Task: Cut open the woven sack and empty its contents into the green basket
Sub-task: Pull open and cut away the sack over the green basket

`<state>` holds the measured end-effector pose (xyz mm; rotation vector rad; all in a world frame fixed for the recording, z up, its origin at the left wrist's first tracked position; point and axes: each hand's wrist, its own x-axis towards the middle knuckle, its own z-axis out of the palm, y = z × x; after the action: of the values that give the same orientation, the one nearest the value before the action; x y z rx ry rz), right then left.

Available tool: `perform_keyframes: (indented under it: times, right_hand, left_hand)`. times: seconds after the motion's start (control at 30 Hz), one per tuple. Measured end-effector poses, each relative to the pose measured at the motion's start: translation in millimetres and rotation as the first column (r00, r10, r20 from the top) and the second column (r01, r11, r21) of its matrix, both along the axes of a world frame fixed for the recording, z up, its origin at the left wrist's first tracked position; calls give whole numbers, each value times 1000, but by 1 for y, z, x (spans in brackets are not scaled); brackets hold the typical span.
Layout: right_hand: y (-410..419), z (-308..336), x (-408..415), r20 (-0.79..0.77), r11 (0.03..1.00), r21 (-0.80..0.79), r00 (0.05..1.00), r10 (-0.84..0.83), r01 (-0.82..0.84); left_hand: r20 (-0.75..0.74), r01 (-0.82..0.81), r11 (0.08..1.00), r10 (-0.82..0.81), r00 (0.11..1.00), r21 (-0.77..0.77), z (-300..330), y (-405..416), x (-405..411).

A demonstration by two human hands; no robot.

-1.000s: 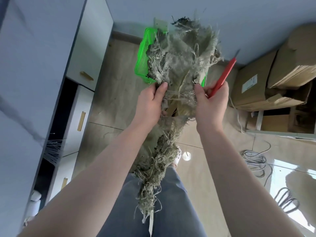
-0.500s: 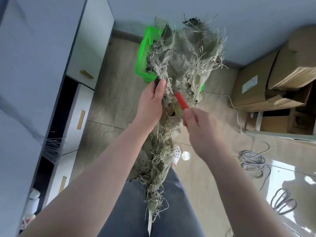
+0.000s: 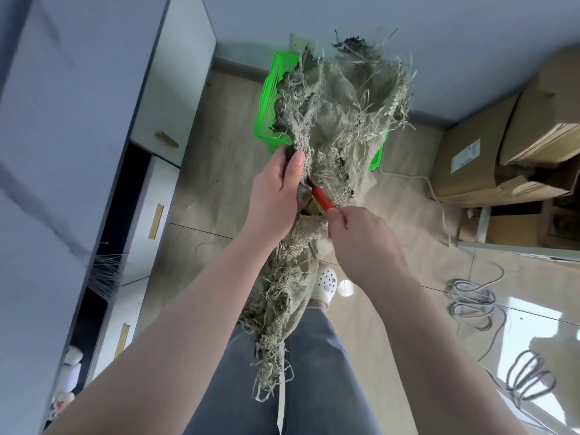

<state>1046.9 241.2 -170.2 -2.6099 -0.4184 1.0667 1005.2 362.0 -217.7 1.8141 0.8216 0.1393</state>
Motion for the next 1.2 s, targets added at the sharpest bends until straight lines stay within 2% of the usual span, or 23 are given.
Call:
perform_keyframes:
  times: [0.17, 0.43, 0.57, 0.73, 0.87, 1.03, 1.2]
  right_hand:
    - [7, -6, -3, 100, 999, 28, 994, -43, 40]
    - [7, -6, -14, 192, 997, 61, 979, -63, 52]
    - [6, -9, -14, 158, 997, 35, 984, -79, 74]
    - [7, -9, -16, 182, 989, 97, 974, -131, 115]
    - [10, -8, -18, 196, 985, 130, 971, -138, 114]
    - [4, -10, -11, 226, 978, 159, 959, -170, 136]
    - [-5, 0, -10, 184, 986, 140, 976, -113, 87]
  left_hand:
    - [20, -14, 999, 14, 1000, 41, 3, -2, -1]
    - [49, -222, 967, 229, 972, -122, -2, -7, 0]
    - [80, -225, 971, 232, 969, -83, -3, -13, -2]
    - [54, -197, 977, 201, 978, -78, -5, -15, -2]
    - [44, -219, 960, 230, 972, -176, -6, -22, -1]
    - [-39, -161, 893, 160, 986, -420, -14, -29, 2]
    - [-115, -204, 957, 184, 976, -208, -24, -26, 10]
